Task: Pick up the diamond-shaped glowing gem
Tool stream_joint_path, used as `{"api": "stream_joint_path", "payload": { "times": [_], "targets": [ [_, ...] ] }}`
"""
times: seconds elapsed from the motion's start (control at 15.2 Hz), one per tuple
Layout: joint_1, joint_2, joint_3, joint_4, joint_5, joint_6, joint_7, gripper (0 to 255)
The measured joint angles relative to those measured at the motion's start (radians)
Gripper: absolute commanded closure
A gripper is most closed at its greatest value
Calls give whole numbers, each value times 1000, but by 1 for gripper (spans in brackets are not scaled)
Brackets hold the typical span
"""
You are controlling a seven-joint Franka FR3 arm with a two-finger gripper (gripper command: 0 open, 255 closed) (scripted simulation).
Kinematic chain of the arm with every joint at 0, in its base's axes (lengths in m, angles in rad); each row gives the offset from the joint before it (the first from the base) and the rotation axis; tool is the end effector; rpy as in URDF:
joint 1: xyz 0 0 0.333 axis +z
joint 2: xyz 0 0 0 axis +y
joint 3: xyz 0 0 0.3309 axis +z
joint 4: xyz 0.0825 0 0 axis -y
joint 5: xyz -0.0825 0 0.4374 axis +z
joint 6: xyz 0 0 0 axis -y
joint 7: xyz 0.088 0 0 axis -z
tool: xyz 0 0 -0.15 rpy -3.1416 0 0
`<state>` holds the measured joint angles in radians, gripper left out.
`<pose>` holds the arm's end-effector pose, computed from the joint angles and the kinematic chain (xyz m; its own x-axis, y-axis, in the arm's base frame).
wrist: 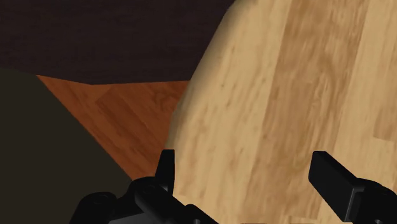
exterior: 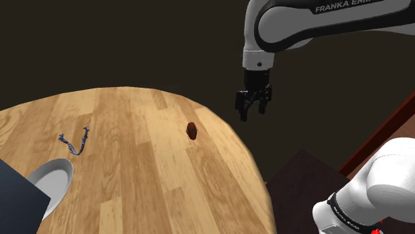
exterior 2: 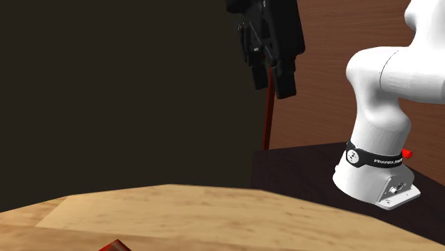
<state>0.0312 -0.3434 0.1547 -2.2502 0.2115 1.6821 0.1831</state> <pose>0.4469 0.1153 0.4397 0.9671 -0.0446 -0.2503 -0.0725 -0.9920 -0.1031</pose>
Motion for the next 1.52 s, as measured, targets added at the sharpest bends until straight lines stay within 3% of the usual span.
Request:
{"api": "stream_joint_path", "payload": {
  "times": [0.66,1.12,1.52],
  "targets": [
    [35,399,70,268,41,109,190,0],
    [75,671,86,520,42,118,312,0],
    [84,733,85,528,40,169,316,0]
  ]
}}
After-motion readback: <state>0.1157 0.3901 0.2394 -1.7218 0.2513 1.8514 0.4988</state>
